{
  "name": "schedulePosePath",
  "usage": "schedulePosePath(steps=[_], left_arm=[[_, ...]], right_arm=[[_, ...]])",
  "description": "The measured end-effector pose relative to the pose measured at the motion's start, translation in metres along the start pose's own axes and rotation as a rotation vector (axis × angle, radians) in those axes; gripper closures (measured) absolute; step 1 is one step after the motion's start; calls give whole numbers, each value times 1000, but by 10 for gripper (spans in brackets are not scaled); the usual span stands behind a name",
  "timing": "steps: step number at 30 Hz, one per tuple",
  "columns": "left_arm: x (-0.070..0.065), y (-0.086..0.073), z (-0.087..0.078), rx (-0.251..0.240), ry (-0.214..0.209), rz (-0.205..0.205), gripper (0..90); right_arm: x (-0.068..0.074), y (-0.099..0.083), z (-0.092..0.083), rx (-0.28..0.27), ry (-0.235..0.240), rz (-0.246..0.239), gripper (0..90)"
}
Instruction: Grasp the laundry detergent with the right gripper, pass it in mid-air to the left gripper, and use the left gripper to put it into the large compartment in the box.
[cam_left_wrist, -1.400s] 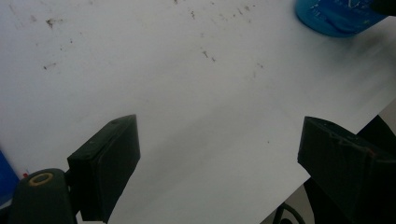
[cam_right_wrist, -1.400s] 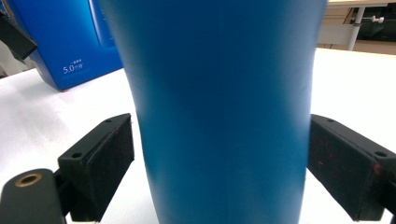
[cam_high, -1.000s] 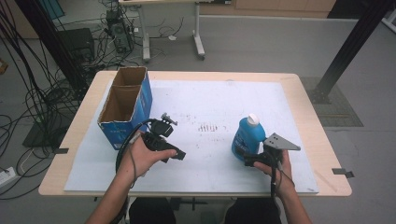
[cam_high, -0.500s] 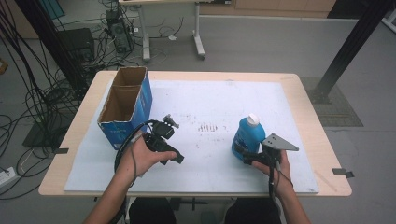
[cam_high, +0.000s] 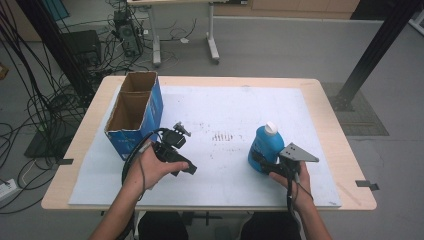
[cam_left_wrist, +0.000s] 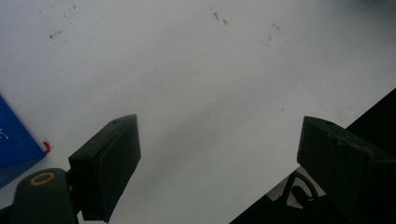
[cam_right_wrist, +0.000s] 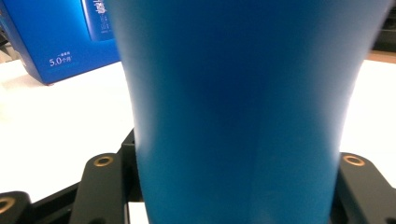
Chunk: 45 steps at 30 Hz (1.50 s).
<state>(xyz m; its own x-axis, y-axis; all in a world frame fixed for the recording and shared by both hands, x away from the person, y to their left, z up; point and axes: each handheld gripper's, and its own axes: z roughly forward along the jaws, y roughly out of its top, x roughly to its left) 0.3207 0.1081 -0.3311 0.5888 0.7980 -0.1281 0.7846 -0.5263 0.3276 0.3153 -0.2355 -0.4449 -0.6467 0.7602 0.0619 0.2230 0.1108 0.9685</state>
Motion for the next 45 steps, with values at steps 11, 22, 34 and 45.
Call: schedulePosePath(steps=[11,22,34,45], left_arm=[[0,0,1,0,-4,-4,138],[-1,1,2,3,-5,-3,138],[-2,3,2,1,-3,-8,138],[-1,3,3,5,-9,-9,138]], right_arm=[[1,0,0,-3,-8,-16,422],[1,-1,0,-11,-6,-25,427],[1,-1,0,-10,-7,-19,427],[0,-1,0,-5,-3,-10,426]])
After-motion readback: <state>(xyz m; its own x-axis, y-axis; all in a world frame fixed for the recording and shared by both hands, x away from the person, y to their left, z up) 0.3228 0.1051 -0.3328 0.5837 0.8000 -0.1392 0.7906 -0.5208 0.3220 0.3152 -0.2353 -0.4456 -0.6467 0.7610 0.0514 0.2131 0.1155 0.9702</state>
